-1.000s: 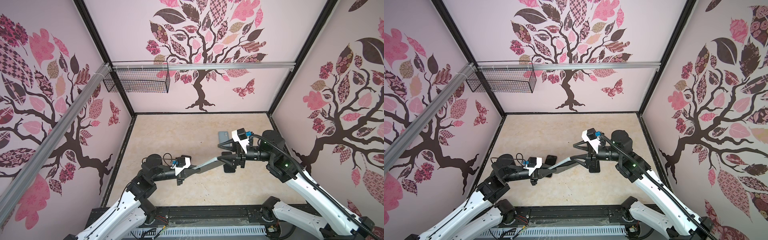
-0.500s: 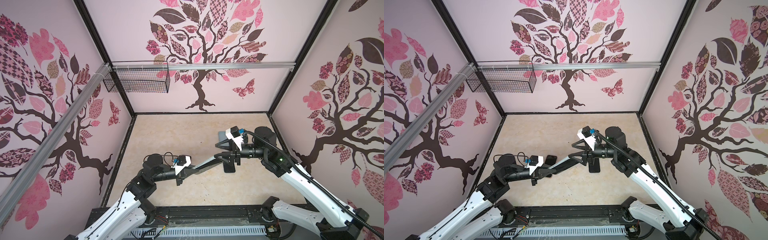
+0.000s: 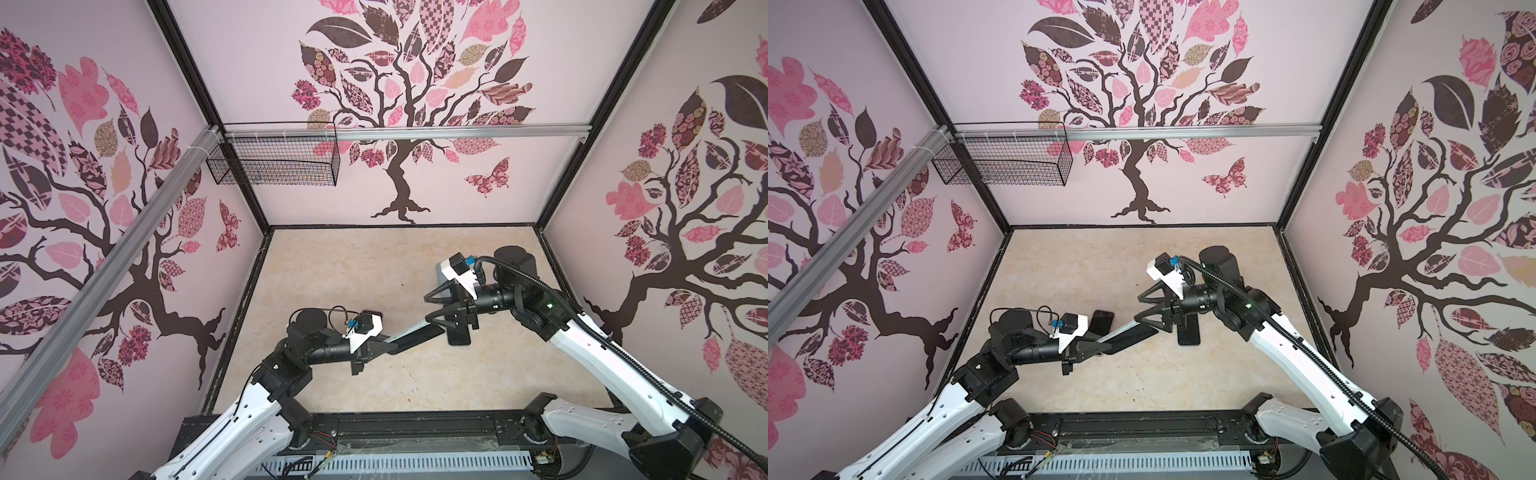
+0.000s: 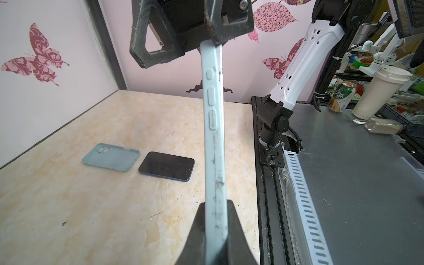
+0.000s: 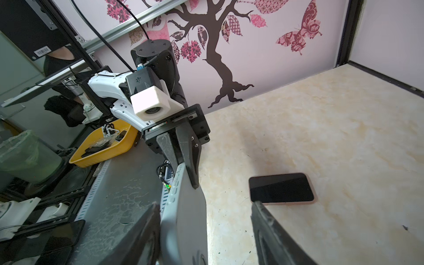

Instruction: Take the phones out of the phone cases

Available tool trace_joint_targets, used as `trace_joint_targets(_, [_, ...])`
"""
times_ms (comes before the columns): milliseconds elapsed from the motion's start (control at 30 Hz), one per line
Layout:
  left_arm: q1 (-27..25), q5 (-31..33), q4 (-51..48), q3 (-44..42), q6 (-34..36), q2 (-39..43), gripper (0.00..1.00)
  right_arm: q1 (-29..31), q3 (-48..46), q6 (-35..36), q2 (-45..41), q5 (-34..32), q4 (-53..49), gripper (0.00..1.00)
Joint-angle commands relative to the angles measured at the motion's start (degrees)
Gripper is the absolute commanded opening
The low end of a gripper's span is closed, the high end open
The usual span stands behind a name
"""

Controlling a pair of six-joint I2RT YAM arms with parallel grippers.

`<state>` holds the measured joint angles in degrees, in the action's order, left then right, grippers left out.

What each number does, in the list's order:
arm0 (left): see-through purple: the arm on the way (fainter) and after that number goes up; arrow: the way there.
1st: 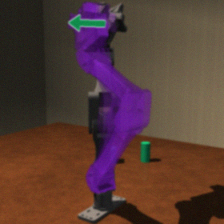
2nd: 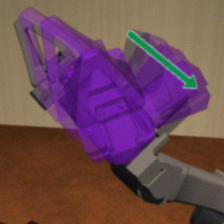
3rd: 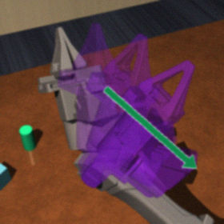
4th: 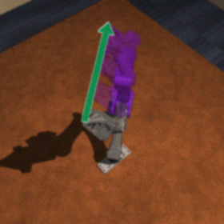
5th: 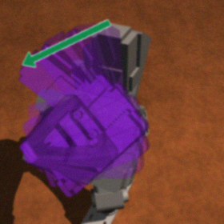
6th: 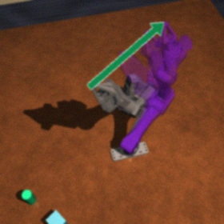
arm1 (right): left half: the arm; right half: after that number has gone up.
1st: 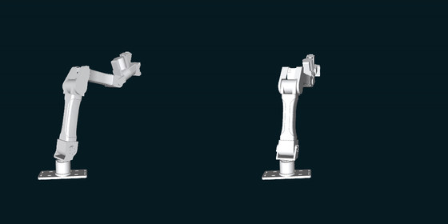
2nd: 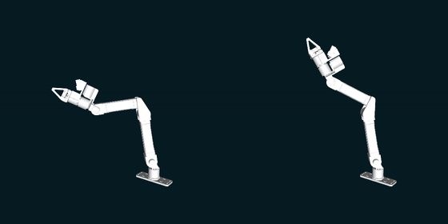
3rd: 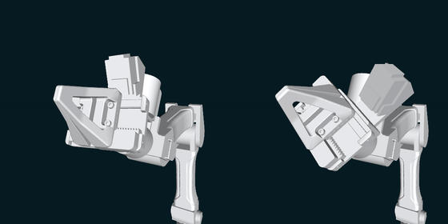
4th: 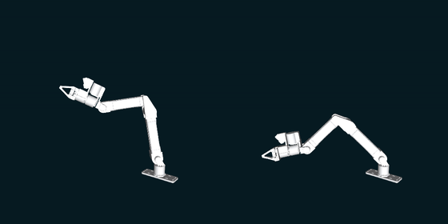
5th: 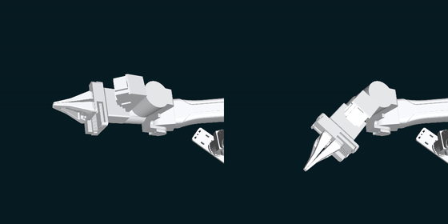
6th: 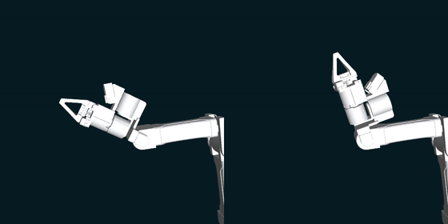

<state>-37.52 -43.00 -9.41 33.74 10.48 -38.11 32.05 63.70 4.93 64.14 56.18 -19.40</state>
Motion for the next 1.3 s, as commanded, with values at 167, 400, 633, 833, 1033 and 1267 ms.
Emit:
trace_joint_targets(167, [-1.0, -9.2, 11.6, 5.1, 2.6, 2.8, 0.0, -1.8, 2.5, -1.7, 5.6, -0.7, -6.4, 0.65])
trace_joint_targets(400, [-1.0, -9.6, 11.5, 5.7, 2.8, 2.6, 0.0, -2.1, 3.4, -4.3, 7.8, -0.2, -6.9, 0.65])
trace_joint_targets(633, [-1.1, -9.9, 10.7, 6.1, 3.1, 2.6, 0.0, -5.1, 3.6, -9.1, 8.7, -0.8, -6.2, 0.63])
trace_joint_targets(833, [-1.6, -10.1, 10.5, 6.5, 3.2, 2.5, 0.0, -5.7, 3.9, -10.5, 8.9, -3.0, -6.6, 0.61])
trace_joint_targets(1033, [-1.8, -9.3, 10.8, 6.1, 3.1, 2.5, 0.0, -5.7, 3.9, -10.4, 7.8, -7.5, -6.4, 0.62])
trace_joint_targets(1267, [-1.9, 6.4, 26.7, 0.0, -7.9, 5.9, 0.0, -5.8, -2.8, -13.5, -1.3, -16.6, 7.0, 0.65])
